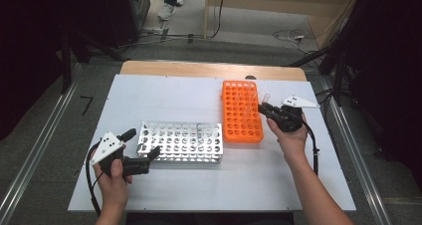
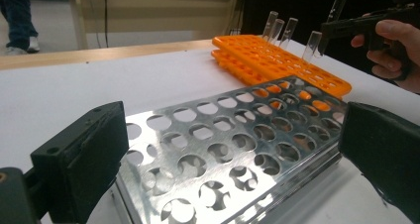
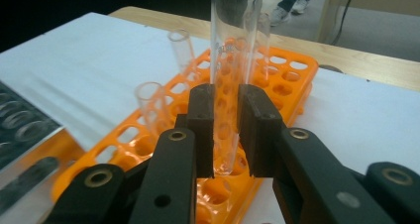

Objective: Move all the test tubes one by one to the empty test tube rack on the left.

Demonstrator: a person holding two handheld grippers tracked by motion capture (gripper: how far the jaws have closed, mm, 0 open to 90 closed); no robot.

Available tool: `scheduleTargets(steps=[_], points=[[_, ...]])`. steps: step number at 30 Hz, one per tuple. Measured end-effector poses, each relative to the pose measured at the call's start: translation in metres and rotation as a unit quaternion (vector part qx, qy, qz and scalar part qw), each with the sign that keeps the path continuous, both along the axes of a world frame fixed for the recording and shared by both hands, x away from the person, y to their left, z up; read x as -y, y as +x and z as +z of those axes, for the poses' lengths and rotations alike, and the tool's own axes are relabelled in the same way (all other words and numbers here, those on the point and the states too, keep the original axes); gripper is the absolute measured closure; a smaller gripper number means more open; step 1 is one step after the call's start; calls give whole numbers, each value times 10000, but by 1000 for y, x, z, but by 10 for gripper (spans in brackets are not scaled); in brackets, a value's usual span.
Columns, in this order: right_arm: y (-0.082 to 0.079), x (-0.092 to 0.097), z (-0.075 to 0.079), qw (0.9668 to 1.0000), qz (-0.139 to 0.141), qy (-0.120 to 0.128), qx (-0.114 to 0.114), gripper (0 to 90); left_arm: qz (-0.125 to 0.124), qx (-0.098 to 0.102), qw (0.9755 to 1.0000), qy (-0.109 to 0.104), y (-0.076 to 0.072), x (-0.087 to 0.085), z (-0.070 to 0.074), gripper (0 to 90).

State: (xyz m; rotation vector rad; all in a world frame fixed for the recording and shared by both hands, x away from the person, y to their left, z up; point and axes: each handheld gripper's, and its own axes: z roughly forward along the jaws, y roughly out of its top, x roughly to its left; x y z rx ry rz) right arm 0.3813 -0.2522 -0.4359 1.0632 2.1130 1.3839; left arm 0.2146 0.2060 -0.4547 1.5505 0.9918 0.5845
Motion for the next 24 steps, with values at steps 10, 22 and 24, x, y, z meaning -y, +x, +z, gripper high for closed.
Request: scheduleTargets(steps=[10,22,24], points=[[-38,-3,19,9987,512,5,53,744,-485,-83,9988,41,5,26,24,6],[-89,-27,20,9928,1162,-274,41,744,-968,-344,9943,276,22,78,42,149],[-96,-30,19,9916,1260,-304,-3,744,-1066,-351,9931,333,22,84,41,174]])
